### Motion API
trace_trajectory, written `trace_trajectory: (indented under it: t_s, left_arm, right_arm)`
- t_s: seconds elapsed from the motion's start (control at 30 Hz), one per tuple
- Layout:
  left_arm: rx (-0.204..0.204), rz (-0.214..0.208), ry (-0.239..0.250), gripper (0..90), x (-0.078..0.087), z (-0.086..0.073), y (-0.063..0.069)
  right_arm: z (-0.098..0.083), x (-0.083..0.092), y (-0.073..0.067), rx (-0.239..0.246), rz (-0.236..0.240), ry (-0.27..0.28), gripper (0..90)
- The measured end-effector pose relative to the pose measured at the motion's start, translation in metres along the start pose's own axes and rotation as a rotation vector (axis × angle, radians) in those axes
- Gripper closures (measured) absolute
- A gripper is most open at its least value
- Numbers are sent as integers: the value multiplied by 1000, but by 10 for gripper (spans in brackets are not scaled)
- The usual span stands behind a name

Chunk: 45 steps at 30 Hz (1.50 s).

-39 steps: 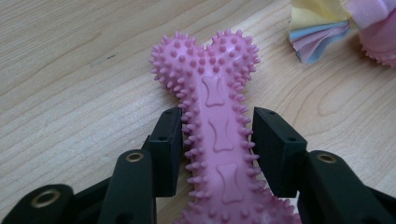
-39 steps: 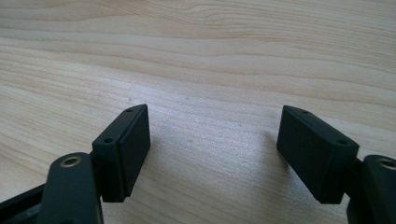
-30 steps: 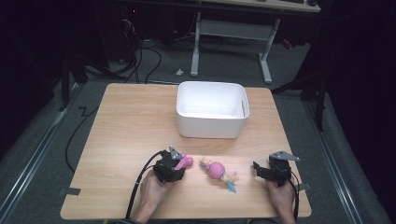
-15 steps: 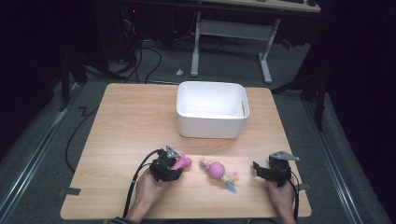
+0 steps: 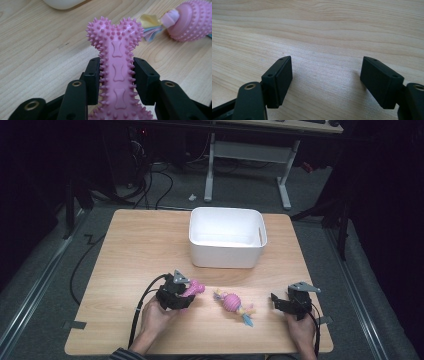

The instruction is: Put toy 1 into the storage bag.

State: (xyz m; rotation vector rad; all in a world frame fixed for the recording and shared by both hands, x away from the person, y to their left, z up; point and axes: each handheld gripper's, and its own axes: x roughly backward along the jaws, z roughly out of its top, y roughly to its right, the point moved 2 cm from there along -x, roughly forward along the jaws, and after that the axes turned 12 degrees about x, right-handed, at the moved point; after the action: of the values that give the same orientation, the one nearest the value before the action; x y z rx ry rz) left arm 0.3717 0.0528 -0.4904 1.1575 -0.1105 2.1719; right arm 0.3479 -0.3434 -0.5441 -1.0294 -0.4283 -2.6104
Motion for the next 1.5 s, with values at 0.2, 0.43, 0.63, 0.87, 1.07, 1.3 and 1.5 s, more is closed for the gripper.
trace_trajectory:
  t_s: [0.2, 0.43, 0.63, 0.87, 1.07, 1.3, 1.5]
  left_arm:
    - [-19, -25, 12, 593, 12, 13, 1]
    - [-59, -48, 18, 593, 25, 33, 2]
    - [-74, -71, 55, 594, 40, 52, 3]
    - [-94, -101, 79, 593, 53, 72, 4]
    - [-105, -113, 77, 593, 56, 84, 3]
    - [-103, -128, 93, 593, 62, 102, 3]
    - [-94, -134, 133, 593, 74, 124, 2]
  right_arm:
    - [0, 0, 0, 0, 0, 0, 259]
    - [0, 0, 0, 0, 1, 0, 259]
    - [0, 0, 0, 2, 2, 0, 259]
    - [0, 0, 0, 5, 3, 1, 259]
    - [0, 0, 0, 6, 3, 2, 259]
    - [0, 0, 0, 4, 3, 2, 259]
    - [0, 0, 0, 5, 4, 1, 259]
